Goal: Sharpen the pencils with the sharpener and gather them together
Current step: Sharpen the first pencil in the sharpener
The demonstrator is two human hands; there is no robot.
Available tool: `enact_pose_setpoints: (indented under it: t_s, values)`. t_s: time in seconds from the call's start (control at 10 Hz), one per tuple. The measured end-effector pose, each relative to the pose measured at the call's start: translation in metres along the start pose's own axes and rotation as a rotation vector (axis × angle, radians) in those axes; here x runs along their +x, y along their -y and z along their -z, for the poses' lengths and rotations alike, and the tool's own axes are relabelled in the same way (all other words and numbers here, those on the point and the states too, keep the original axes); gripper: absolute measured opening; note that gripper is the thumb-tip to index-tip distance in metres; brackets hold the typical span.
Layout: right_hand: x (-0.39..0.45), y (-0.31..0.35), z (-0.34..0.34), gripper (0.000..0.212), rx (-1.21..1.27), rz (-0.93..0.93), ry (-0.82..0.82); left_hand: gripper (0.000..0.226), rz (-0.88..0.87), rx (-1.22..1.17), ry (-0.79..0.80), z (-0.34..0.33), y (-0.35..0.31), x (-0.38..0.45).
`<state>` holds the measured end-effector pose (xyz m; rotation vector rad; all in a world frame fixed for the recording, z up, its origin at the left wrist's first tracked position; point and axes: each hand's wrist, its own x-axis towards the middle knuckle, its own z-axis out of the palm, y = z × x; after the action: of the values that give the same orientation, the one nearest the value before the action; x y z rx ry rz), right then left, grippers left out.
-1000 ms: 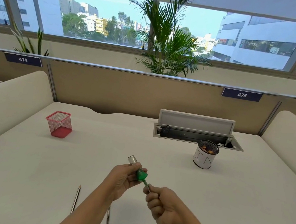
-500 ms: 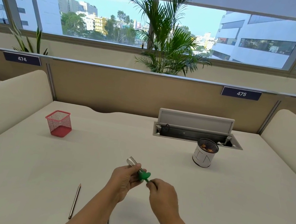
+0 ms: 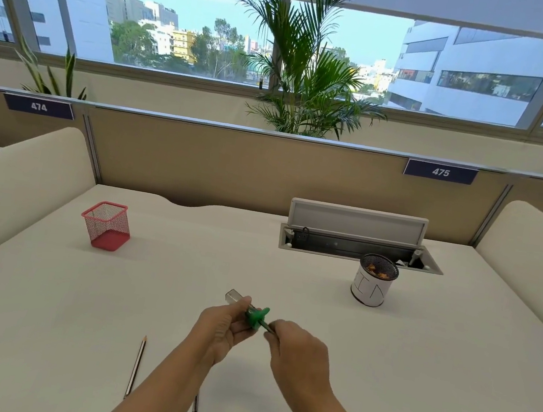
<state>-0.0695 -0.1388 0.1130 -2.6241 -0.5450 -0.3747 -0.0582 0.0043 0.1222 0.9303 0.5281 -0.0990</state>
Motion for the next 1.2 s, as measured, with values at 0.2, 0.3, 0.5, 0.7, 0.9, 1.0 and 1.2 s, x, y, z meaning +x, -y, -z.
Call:
enact_pose_setpoints:
  t_s: [0.2,0.3,0.5,0.7,0.9,1.0,1.2]
  values:
    - [0.006,0.008,0.000,0.024,0.491,-0.487,0.228,0.012,-0.036,0.057,0.047,0.001,0.007,0.001]
    - [0.012,0.001,0.008,0.036,1.539,-1.163,0.582,0.016,-0.032,0.124,0.095,0.005,0.005,0.002]
    - [0.006,0.010,0.002,0.029,0.724,-0.530,0.348,0.017,-0.021,0.101,0.029,0.006,0.006,0.005]
    - [-0.003,-0.001,-0.009,0.020,-0.085,-0.007,0.012,0.012,-0.019,0.027,-0.044,0.002,0.007,0.007]
    - [0.006,0.007,-0.003,0.032,0.983,-0.768,0.356,0.013,-0.050,0.152,0.050,0.000,0.005,0.002]
    - [0.009,0.002,0.004,0.042,1.728,-1.193,0.580,0.016,-0.018,0.159,0.094,0.003,0.001,0.001]
    - [-0.001,0.008,-0.003,0.025,0.533,-0.407,0.253,0.015,0.001,0.113,0.022,0.006,0.008,0.006]
